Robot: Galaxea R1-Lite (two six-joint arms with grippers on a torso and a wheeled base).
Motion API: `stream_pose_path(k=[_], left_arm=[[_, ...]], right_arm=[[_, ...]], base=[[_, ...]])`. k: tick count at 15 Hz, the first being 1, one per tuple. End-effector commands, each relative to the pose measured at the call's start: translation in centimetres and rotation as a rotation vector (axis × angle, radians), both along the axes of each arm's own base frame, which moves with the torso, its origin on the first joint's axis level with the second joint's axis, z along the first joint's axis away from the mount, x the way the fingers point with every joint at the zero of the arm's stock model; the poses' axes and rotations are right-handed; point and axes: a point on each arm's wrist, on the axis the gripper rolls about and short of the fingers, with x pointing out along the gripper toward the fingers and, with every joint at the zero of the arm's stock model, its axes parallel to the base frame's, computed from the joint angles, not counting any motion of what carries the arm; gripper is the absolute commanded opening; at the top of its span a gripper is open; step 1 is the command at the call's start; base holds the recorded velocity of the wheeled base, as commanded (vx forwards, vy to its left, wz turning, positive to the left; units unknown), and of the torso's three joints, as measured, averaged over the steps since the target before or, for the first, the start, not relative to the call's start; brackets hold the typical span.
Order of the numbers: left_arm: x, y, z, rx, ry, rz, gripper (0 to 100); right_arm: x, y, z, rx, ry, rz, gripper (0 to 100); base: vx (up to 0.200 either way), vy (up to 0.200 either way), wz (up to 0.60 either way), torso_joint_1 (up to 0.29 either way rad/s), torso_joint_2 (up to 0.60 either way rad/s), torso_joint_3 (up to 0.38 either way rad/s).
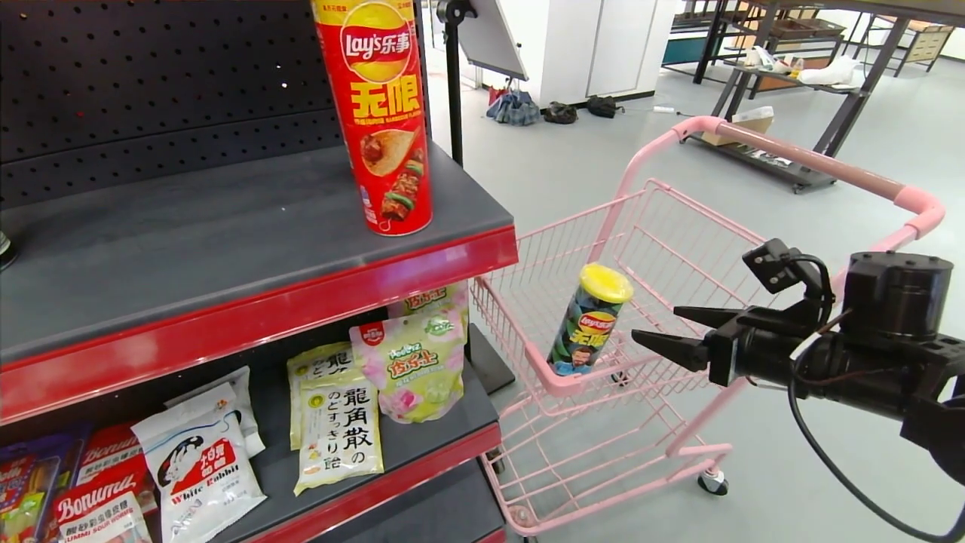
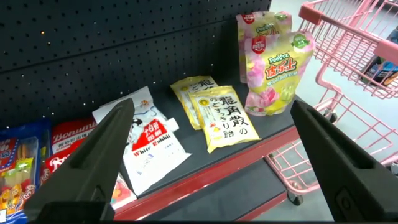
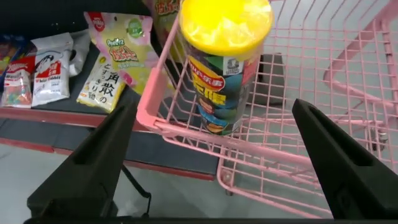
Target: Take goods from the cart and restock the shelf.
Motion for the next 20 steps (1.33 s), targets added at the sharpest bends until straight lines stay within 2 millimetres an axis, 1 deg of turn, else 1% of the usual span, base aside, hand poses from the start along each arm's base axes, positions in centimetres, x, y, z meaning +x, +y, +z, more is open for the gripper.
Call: stream_pose_path(k=[1,3,5,6,9,16,17,18,20], left_arm=[[0.0,0.0,0.0,0.002,0.001,0.000,100],[0.0,0.0,0.0,0.000,0.001,0.000,100],[0.0,0.0,0.0,0.003,0.001,-0.001,100],[0.0,0.0,0.0,0.005,0.001,-0.001,100],[0.0,0.0,0.0,0.005,0.001,0.000,100],[0.0,0.0,0.0,0.003,0.001,-0.001,100],[0.0,0.0,0.0,0.003,0.001,-0.001,100],[0.0,0.0,0.0,0.003,0.001,-0.001,100],[0.0,0.0,0.0,0.003,0.001,-0.001,100]], right_arm=[[1.3,0.7,-1.0,-0.006,0.026,0.015,100],[2.1,1.0,-1.4,-0.004,0.035,0.032,100],[2.4,1.5,-2.0,-0.008,0.054,0.045,100],[3.0,1.6,-2.4,-0.010,0.060,0.044,100],[4.9,2.2,-2.5,-0.004,0.043,0.051,100],[7.7,3.8,-3.3,0.003,0.035,0.072,100],[7.7,3.8,-3.3,0.003,0.035,0.072,100],[8.5,4.2,-3.3,0.007,0.021,0.076,100],[9.4,4.6,-3.4,0.011,0.012,0.081,100]], base=[[0.000,0.000,0.00,0.000,0.00,0.000],[0.000,0.000,0.00,0.000,0.00,0.000],[0.000,0.000,0.00,0.000,0.00,0.000],[0.000,0.000,0.00,0.000,0.00,0.000],[0.000,0.000,0.00,0.000,0.00,0.000],[0.000,0.000,0.00,0.000,0.00,0.000],[0.000,0.000,0.00,0.000,0.00,0.000],[0.000,0.000,0.00,0.000,0.00,0.000],[0.000,0.000,0.00,0.000,0.00,0.000]])
